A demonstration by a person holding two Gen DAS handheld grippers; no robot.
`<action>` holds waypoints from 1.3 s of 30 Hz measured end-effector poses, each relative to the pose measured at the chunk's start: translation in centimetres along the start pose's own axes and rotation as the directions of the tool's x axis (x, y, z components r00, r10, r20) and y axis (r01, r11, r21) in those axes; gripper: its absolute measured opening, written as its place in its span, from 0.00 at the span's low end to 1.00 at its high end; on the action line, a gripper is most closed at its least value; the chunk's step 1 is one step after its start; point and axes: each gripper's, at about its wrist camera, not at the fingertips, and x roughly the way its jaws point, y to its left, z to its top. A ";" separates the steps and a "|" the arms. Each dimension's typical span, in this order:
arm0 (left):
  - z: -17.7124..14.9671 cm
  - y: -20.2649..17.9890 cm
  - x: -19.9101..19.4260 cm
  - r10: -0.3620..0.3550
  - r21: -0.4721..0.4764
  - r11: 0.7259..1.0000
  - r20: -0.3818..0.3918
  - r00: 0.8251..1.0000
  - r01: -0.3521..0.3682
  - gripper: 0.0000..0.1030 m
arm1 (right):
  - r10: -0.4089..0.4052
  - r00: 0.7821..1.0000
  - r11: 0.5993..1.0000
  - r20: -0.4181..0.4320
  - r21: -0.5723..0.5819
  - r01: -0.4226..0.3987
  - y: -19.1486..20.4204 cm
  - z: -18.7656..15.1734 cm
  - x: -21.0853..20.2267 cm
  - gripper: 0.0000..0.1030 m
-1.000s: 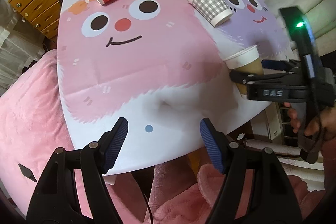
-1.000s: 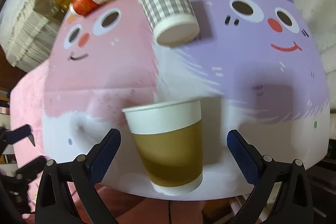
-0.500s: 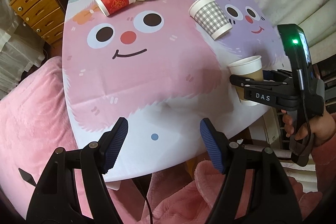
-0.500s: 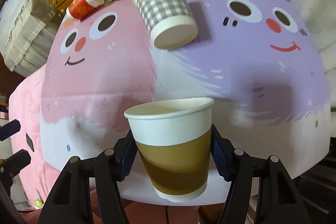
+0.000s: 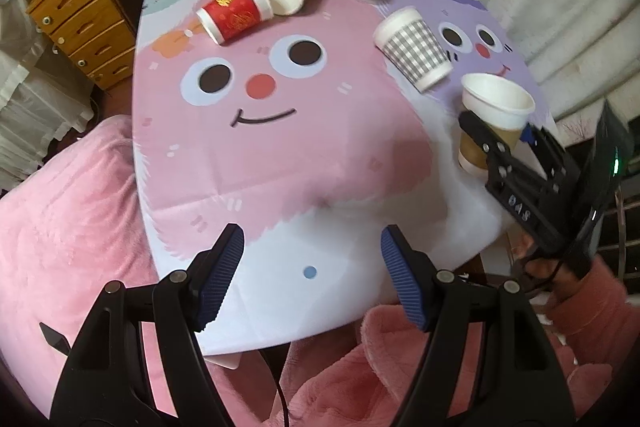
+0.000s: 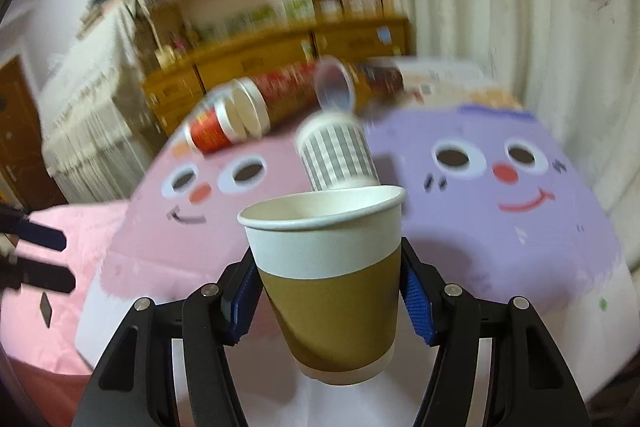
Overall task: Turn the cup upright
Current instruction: 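Rotate the cup with the right tool, opening upward, and lower it, then set the cup upright on the tablecloth and open the right tool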
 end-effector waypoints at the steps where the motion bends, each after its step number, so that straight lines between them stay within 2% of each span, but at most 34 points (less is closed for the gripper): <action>1: 0.1 0.1 -0.1 0.000 -0.007 1.000 0.004 1.000 0.000 0.67 | -0.006 1.000 1.000 0.023 0.001 0.006 0.0 -0.4 0.1 0.61; 5: 0.5 0.8 -0.5 -0.007 -0.025 1.000 0.019 1.000 0.007 0.67 | -0.046 0.998 0.999 0.051 0.031 0.045 -0.7 -1.6 0.7 0.60; 9: 0.9 0.9 -0.9 -0.028 -0.037 0.999 0.044 0.999 0.030 0.67 | -0.033 0.999 0.997 0.024 0.074 0.031 -1.6 -3.0 0.7 0.60; 15: 1.3 0.3 -0.8 -0.057 -0.032 0.998 0.053 0.997 0.058 0.67 | 0.000 1.000 0.999 -0.018 0.033 0.000 -2.1 -3.9 -0.3 0.60; 20: 1.4 -0.7 -0.5 -0.078 -0.016 0.997 0.057 0.995 0.079 0.67 | 0.000 0.996 1.000 -0.087 -0.012 -0.001 -1.9 -4.3 -1.3 0.61; 22: 1.5 -1.0 -0.7 -0.066 -0.021 0.997 0.070 0.995 0.068 0.67 | -0.005 0.989 1.000 -0.149 -0.016 0.003 -1.9 -4.5 -1.3 0.69; 23: 1.6 -1.1 -0.9 -0.066 -0.028 0.997 0.080 0.995 0.068 0.67 | 0.007 0.981 1.000 -0.192 -0.008 -0.009 -2.0 -4.5 -1.2 0.80; 24: 1.7 -1.2 -1.0 -0.065 -0.034 0.997 0.087 0.994 0.068 0.67 | 0.026 0.977 1.000 -0.212 0.001 -0.027 -2.1 -4.6 -1.3 0.85; 27: 2.0 -1.5 -1.3 -0.046 -0.065 0.996 0.110 0.993 0.053 0.67 | 0.040 0.963 0.999 -0.267 0.006 -0.039 -2.4 -4.5 -1.6 0.90; 29: 2.1 -1.9 -1.5 -0.033 -0.095 0.995 0.112 0.993 0.043 0.67 | 0.041 0.943 0.999 -0.329 0.022 -0.036 -2.7 -4.3 -1.5 0.94; 32: 2.1 -2.5 -2.0 -0.004 -0.142 0.990 0.117 0.993 0.021 0.67 | 0.086 0.913 0.996 -0.399 0.058 -0.069 -3.5 -3.7 -2.2 0.94; 36: 0.9 -4.0 -3.7 0.083 -0.228 0.973 0.176 0.981 -0.041 0.67 | 0.088 0.908 0.995 -0.409 -0.001 -0.097 -4.3 -2.0 -5.5 0.94; 39: -0.4 -5.6 -5.5 0.100 -0.251 0.967 0.224 0.969 -0.042 0.67 | 0.113 0.894 0.993 -0.433 0.010 -0.121 -5.4 -0.3 -8.4 0.95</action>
